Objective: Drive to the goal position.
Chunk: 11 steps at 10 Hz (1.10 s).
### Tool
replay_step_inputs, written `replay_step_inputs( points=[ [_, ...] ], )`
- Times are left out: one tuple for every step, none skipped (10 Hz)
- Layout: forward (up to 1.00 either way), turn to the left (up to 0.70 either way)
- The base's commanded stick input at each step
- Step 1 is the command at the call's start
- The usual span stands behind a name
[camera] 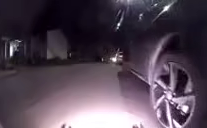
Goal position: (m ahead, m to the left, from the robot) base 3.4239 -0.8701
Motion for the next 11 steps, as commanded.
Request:
replay_step_inputs(
  points=[
    [0.6,0.0],
    [0.6,-0.02],
    [0.6,-0.07],
    [0.6,-0.14],
    [0.6,-0.15],
    [0.6,-0.15],
    [0.6,-0.11],
    [0.6,-0.05],
    [0.6,0.0],
    [0.6,0.0],
    [0.6,0.0]
  ],
)
